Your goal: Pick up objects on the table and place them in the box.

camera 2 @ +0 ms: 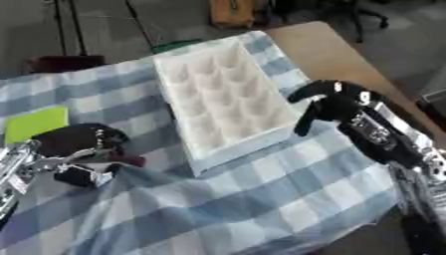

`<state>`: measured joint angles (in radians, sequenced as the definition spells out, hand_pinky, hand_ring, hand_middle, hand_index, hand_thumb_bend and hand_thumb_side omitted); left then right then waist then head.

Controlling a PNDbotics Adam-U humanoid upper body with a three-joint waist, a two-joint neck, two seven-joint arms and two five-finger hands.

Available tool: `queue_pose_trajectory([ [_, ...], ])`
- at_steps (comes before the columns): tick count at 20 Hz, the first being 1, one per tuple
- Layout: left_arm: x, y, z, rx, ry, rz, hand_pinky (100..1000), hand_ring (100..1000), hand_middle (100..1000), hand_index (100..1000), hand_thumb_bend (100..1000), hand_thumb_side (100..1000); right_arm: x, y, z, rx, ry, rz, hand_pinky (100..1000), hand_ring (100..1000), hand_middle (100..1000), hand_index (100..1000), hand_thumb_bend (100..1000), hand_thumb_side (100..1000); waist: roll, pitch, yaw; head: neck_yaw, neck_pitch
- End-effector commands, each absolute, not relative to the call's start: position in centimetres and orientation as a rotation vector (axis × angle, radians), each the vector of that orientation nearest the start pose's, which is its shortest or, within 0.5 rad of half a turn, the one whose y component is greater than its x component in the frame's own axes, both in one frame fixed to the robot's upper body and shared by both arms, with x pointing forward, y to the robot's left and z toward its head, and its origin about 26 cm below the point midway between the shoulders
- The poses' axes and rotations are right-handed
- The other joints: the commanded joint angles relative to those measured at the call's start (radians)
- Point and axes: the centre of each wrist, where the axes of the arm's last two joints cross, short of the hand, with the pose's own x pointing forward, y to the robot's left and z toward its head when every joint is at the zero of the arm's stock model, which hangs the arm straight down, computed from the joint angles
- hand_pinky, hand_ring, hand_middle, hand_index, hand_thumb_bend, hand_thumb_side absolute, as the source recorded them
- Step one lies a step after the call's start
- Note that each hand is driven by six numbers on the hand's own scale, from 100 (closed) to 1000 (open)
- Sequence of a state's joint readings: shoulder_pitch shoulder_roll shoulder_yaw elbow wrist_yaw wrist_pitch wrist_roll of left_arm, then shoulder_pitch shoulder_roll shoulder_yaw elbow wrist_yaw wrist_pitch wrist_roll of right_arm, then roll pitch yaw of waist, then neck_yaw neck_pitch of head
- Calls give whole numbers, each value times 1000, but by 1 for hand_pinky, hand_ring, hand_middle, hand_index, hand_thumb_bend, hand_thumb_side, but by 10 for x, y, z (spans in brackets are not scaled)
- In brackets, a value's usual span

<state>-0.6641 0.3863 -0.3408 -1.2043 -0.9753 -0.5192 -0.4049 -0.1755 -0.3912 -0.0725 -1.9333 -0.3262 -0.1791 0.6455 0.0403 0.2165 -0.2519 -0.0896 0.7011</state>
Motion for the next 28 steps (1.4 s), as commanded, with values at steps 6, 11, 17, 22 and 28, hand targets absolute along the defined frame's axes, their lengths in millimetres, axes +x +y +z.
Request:
queue_pose_trajectory([
  [6, 419, 230, 150, 556, -1597, -2020, 922, 874, 845, 777, 157, 768, 292, -307, 172, 372, -2154, 909, 578, 523, 752, 818, 100, 768, -8, -20, 2, -3, 2],
  [11, 420, 227, 148, 631, -1597, -2019, 932, 886, 858, 773, 294, 674, 292, -306, 171, 373, -2155, 908, 577, 522, 752, 817, 100, 768, -11, -18, 0, -1, 4],
  [17, 422, 228, 138, 719, -1578, -2061, 935, 889, 858, 766, 381, 565, 292, -306, 171, 373, -2155, 908, 577, 522, 752, 817, 100, 768, -10, -17, -3, -3, 7],
  [22, 424, 231, 131, 761, -1577, -2057, 934, 887, 855, 762, 403, 518, 292, -306, 171, 372, -2154, 906, 577, 522, 752, 817, 100, 768, -10, -16, -4, -4, 7],
  [28, 425, 234, 129, 782, -1596, -2020, 912, 855, 818, 734, 246, 319, 292, -306, 170, 373, -2153, 906, 577, 521, 752, 817, 100, 768, -10, -15, -4, -5, 8],
])
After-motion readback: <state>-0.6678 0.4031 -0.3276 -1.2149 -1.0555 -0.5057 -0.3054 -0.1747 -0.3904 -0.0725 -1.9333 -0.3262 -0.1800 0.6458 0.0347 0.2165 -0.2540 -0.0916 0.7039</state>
